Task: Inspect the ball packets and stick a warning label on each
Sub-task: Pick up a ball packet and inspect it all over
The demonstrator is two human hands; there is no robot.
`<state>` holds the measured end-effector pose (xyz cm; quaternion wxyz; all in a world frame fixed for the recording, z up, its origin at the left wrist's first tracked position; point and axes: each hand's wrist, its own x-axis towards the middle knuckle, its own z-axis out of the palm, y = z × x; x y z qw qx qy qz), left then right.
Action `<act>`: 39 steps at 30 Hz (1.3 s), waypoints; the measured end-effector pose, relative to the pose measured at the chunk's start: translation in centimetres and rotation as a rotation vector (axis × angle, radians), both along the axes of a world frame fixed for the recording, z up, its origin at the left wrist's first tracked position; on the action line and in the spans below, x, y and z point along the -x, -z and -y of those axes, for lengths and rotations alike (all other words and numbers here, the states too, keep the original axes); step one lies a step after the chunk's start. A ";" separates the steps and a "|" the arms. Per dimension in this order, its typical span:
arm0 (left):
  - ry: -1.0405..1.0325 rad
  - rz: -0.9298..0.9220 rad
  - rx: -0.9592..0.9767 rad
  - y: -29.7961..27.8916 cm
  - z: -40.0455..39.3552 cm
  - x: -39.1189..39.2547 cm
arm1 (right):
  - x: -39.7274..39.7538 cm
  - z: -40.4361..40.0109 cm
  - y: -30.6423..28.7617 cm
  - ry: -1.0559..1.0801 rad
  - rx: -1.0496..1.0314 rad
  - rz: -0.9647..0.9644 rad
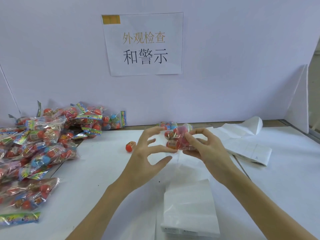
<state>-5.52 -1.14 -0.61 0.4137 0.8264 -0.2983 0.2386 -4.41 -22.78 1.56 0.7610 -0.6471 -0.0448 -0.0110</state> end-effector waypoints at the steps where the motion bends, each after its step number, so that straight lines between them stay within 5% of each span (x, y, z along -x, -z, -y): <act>1: -0.004 -0.083 0.026 0.0 -0.1 0.1 | 0.1 -0.1 0.2 -0.002 0.024 0.040; 6: -0.076 -0.606 0.735 -0.1 0.9 0.1 | 0.3 -0.8 0.5 -0.130 -0.023 0.009; 8: -0.125 -0.668 0.840 -0.1 0.7 -0.5 | 0.4 -0.8 0.6 -0.206 0.028 -0.003; 20: -0.099 -0.746 0.692 -0.4 0.0 -0.5 | 0.2 -0.6 0.6 -0.022 0.282 0.004; 28: -0.113 -0.673 0.811 -0.4 0.4 -0.8 | -0.1 -0.8 0.5 0.046 0.176 0.018; 34: 0.050 -0.793 0.937 -0.6 -1.0 -1.2 | -0.1 -0.3 0.4 -0.147 0.133 -0.064; 39: 0.101 -0.831 0.787 -0.7 -1.0 -0.9 | -0.2 -0.1 0.5 -0.109 0.150 -0.035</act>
